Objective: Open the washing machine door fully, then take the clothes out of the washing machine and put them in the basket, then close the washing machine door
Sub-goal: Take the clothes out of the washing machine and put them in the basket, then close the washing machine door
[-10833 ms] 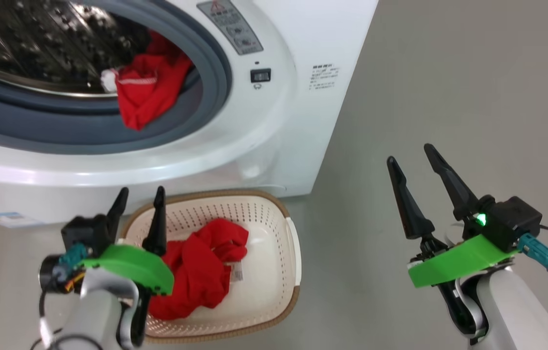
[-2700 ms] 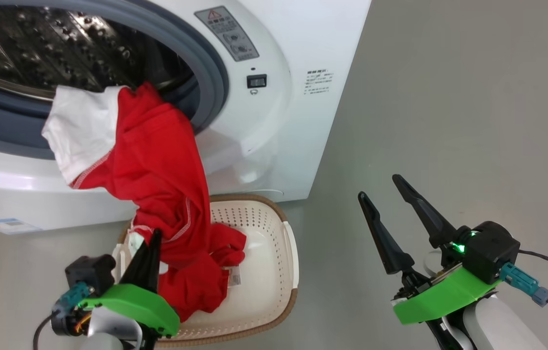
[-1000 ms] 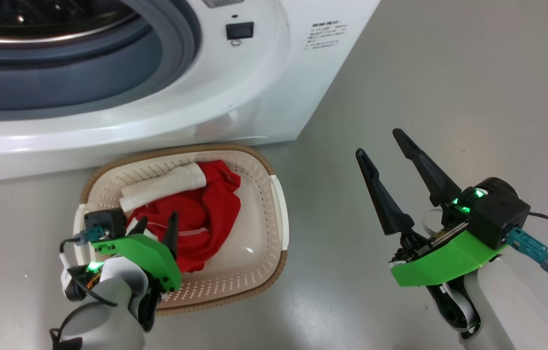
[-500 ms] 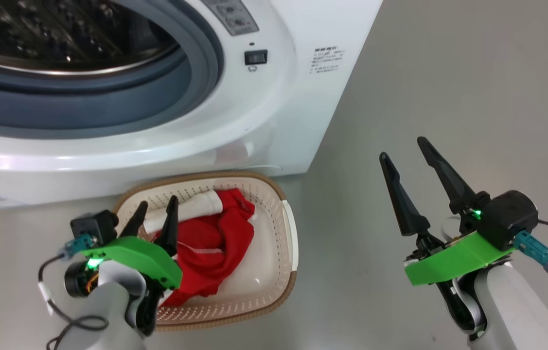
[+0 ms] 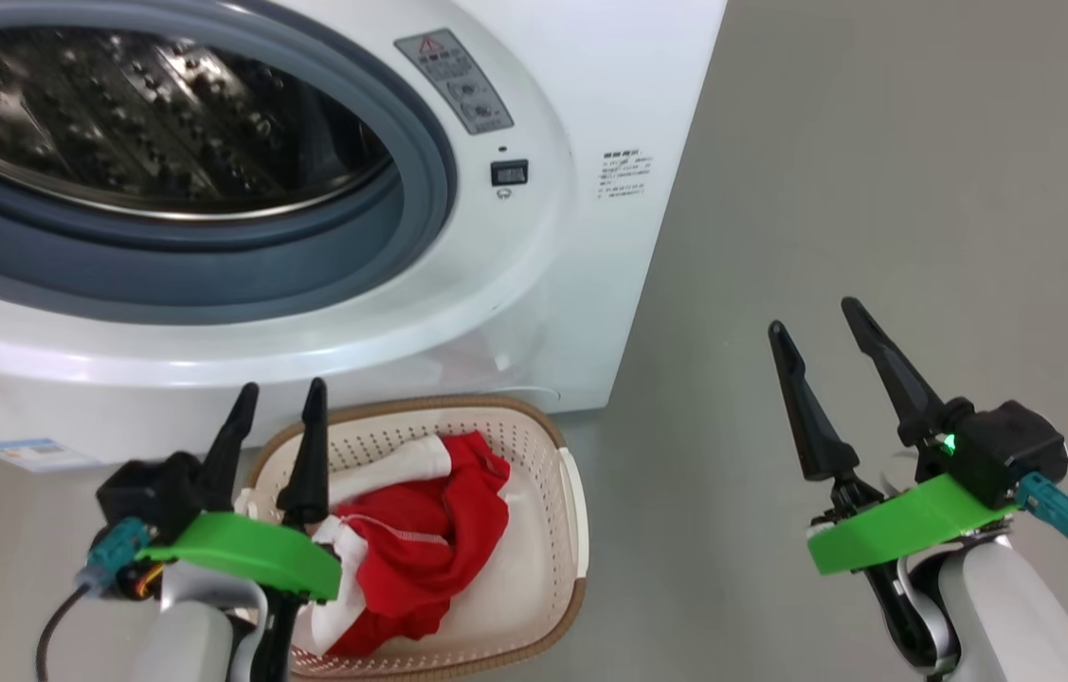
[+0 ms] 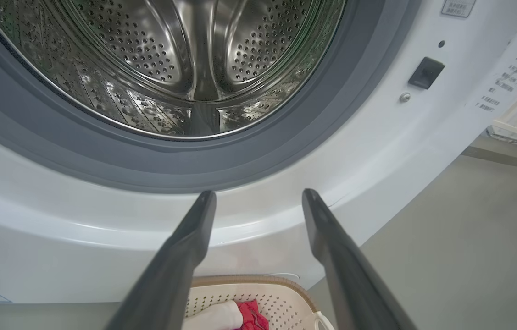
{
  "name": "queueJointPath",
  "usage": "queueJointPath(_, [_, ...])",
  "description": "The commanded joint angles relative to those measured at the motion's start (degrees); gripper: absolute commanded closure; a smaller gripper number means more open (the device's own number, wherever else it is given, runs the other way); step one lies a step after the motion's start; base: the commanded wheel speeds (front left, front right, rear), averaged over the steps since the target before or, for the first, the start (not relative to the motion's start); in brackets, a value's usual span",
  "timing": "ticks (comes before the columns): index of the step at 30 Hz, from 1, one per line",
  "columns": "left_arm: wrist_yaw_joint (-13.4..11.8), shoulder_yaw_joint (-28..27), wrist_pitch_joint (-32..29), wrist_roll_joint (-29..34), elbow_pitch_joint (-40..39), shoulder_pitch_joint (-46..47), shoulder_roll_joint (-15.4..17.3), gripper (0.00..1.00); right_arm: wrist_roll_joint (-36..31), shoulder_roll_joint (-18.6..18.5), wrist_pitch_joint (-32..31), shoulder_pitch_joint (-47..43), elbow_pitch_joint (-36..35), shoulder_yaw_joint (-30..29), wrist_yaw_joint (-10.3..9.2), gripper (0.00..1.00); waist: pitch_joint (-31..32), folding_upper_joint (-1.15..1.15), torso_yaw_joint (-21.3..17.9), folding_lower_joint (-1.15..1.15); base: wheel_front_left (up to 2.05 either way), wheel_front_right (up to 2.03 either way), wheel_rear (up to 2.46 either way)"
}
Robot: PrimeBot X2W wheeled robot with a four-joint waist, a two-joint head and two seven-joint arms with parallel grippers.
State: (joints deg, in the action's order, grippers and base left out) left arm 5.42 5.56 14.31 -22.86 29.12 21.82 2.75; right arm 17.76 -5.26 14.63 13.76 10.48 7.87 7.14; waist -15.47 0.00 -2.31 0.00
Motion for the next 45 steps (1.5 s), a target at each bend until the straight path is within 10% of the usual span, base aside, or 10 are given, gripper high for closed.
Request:
queueJointPath(1, [-0.32,-2.24,0.68,0.62,-2.56,-1.46,1.13,0.00,-0.53,0.03,0.37,-1.24,-1.16,0.63,0.35,0.00,1.72,0.00,0.11,0.00,0.00,0.00,0.00])
queueJointPath(45, [-4.06,-9.86,-1.27,5.80,-25.33,-21.23,2.45,0.00,-1.38,-0.51,0.37,-9.73,-2.29,-0.44,0.35,0.00,13.97,0.00,-0.85,0.00,0.00,0.00,0.00])
